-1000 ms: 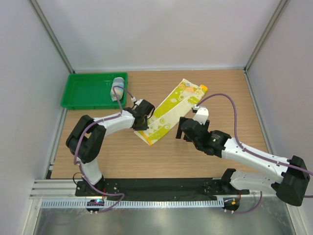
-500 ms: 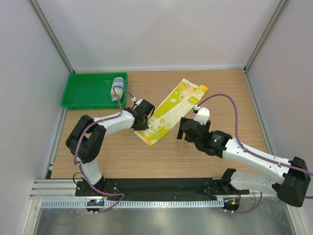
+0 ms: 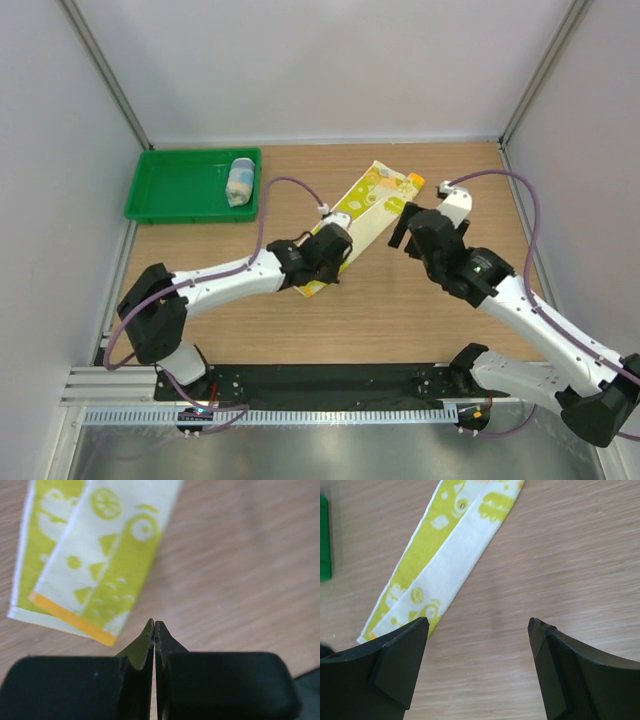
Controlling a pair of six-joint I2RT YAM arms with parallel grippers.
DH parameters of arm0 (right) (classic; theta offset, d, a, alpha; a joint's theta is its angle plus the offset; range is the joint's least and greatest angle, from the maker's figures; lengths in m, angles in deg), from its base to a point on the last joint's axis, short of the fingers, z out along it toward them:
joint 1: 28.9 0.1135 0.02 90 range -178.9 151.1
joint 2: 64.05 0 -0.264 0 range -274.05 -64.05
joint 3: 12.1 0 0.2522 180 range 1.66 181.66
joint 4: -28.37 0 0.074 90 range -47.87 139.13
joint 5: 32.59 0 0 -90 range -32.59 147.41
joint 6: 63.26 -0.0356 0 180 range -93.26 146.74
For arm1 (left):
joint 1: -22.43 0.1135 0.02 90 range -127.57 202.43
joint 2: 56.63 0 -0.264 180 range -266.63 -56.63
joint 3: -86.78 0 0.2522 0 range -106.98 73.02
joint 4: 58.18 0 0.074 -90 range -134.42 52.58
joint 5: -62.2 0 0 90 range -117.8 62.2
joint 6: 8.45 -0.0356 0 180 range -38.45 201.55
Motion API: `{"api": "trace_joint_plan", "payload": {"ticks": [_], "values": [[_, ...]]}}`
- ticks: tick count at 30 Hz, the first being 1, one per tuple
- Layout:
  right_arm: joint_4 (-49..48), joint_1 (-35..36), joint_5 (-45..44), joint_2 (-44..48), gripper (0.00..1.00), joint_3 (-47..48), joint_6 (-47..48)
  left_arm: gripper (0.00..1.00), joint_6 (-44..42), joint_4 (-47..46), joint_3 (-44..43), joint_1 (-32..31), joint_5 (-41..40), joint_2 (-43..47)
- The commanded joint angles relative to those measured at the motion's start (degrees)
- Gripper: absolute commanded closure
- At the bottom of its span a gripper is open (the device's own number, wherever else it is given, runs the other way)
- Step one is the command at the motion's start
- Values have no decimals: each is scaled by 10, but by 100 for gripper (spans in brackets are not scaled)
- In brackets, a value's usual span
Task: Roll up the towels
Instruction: Flatten the towel
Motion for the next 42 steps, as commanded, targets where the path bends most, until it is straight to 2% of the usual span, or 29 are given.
{"api": "trace_joint_plan", "payload": {"ticks": [1, 5, 6, 7, 8, 9, 11, 12, 15, 16, 17, 19, 22, 27, 42], "values": [[33, -48, -4, 22, 12, 55, 41, 100, -25, 14, -5, -105, -45, 36], [52, -70, -7, 21, 11, 71, 48, 100, 12, 35, 45, -177, -89, 66], [50, -72, -1, 17, 11, 65, 47, 100, 51, 42, 64, -195, -102, 71], [42, -75, 18, 14, 10, 63, 46, 100, 70, 49, 72, -194, -107, 85], [38, -77, 26, 10, 10, 59, 43, 96, 81, 51, 78, -193, -124, 92], [35, -77, 35, 4, 10, 53, 40, 75, 87, 51, 83, -186, -135, 99], [18, -78, 71, -13, 10, 46, 31, 55, 87, 60, 76, -167, -152, 114], [7, -78, 86, -16, 10, 37, 29, 45, 81, 60, 69, -130, -149, 118], [3, -78, 120, -29, 10, 29, 21, 45, 71, 51, 61, -49, -98, 117], [-3, -78, 126, -29, 10, 21, 21, 46, 63, 47, 55, 4, -83, 112], [-3, -78, 133, -28, 10, 16, 21, 46, 55, 41, 54, 30, -67, 99], [-6, -78, 136, -23, 10, 5, 24, 45, 35, 29, 41, 78, -43, 76], [-6, -77, 138, -15, 10, -6, 30, 46, 16, 28, 22, 113, -33, 25], [-6, -78, 140, -15, 10, -11, 39, 52, 11, 8, 9, 145, -4, -33], [-17, -79, 131, -35, 10, -8, 49, 58, 20, 13, -13, 149, 1, -105]]}}
